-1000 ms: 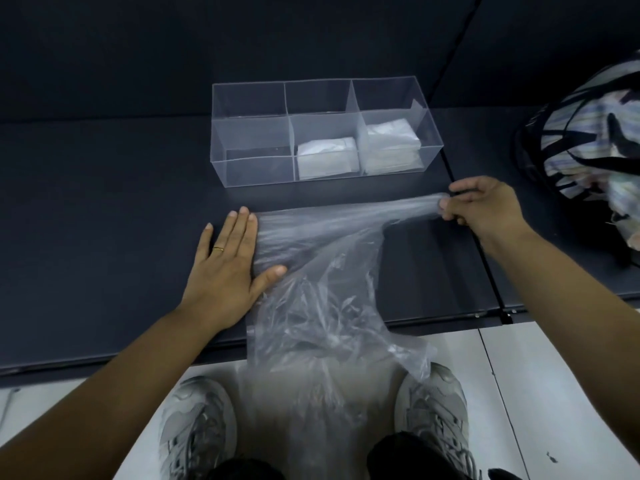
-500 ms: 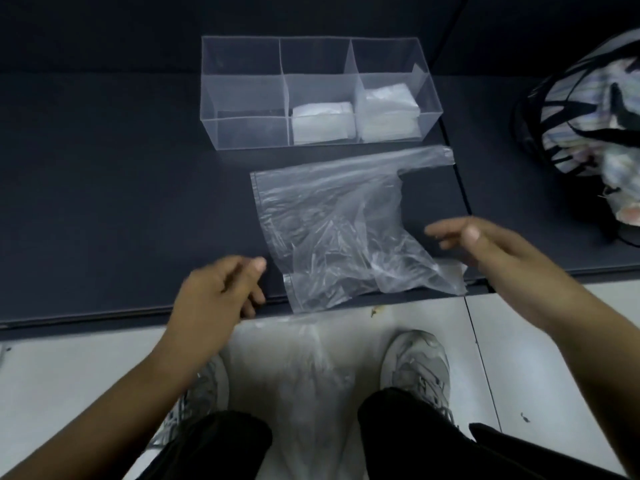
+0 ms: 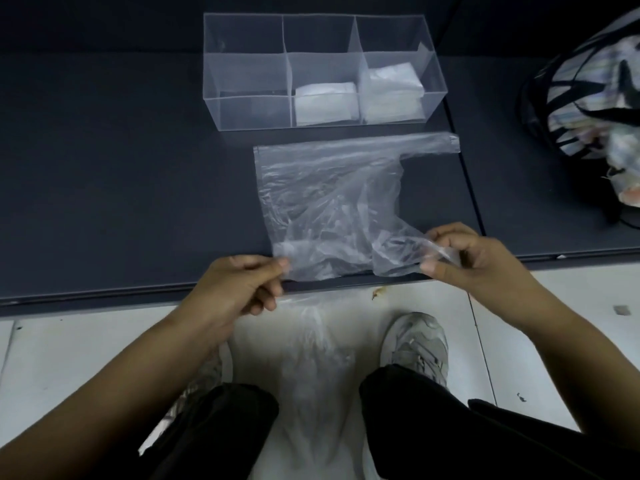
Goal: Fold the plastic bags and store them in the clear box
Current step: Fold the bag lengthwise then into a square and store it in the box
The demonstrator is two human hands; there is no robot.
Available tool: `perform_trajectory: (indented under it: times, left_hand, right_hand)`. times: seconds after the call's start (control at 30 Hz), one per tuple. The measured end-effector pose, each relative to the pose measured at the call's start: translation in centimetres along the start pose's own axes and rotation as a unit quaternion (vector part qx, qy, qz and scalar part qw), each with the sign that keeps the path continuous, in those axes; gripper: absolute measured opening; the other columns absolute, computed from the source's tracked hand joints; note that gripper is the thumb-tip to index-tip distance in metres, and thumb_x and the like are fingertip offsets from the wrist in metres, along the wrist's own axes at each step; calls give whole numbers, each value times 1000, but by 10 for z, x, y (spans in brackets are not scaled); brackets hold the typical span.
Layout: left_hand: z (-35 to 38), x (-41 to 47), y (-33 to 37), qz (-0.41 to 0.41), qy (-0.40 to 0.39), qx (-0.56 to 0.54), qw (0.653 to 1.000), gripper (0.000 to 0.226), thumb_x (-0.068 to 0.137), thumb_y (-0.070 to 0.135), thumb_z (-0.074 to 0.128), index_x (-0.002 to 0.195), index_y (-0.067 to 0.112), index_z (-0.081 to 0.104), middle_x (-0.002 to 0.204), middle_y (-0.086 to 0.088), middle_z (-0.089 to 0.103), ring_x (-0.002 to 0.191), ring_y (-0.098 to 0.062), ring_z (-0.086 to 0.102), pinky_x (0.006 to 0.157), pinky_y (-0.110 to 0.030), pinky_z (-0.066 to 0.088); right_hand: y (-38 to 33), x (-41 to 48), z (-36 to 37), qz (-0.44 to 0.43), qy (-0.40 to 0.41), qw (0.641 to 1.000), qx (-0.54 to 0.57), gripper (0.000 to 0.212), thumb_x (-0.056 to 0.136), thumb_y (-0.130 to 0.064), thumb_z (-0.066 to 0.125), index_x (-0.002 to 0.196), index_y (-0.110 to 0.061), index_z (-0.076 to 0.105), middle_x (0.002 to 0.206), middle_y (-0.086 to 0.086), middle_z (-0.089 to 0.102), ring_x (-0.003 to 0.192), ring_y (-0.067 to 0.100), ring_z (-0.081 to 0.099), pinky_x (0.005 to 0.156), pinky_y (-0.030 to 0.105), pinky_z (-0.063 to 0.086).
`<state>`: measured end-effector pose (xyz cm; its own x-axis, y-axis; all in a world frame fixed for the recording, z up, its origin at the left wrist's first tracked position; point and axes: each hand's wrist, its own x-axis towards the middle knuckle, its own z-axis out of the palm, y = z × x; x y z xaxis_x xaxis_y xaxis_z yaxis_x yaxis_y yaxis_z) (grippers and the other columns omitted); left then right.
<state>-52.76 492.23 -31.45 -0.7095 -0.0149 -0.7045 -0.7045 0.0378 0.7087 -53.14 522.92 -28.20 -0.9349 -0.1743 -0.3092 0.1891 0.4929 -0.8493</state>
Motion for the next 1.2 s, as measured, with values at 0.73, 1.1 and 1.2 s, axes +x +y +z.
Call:
perform_trajectory:
  times: [0.73,1.1,1.2]
  left_hand:
    - [-63,15,0,57,70,168,982,15,89,25,66,82,12,70,51,1,61,39,-9,52,34,-17,38]
    - [-52,-6,10,47,40,329,942,21,82,36,71,71,18,69,57,-4,66,42,-8,51,47,-23,39]
    - [-38,-3,16,234,211,371,873,9,87,28,65,82,20,65,82,0,68,66,-7,58,68,-25,39]
  right_hand:
    - [27,2,-24,91,98,957,256,14,74,-12,67,86,-12,61,59,-2,60,53,9,49,55,16,44]
    - [33,4,-28,167,271,938,-139,20,88,-6,62,107,-7,63,87,7,63,76,15,60,69,25,46]
    - [16,9,-12,98,334,888,-301,37,83,-7,64,119,-7,59,119,19,50,111,37,48,93,39,38]
